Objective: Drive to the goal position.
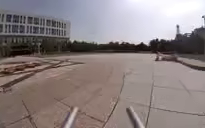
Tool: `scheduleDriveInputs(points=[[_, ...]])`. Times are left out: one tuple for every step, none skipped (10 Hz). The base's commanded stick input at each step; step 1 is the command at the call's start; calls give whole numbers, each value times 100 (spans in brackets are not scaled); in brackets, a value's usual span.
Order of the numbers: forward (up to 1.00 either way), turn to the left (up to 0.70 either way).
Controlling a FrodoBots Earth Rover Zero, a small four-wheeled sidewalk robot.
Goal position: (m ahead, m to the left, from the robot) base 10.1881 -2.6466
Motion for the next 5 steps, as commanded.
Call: scheduleDriveInputs(points=[[100,-38],[100,-38],[100,-38],[100,-38],[100,-38]])
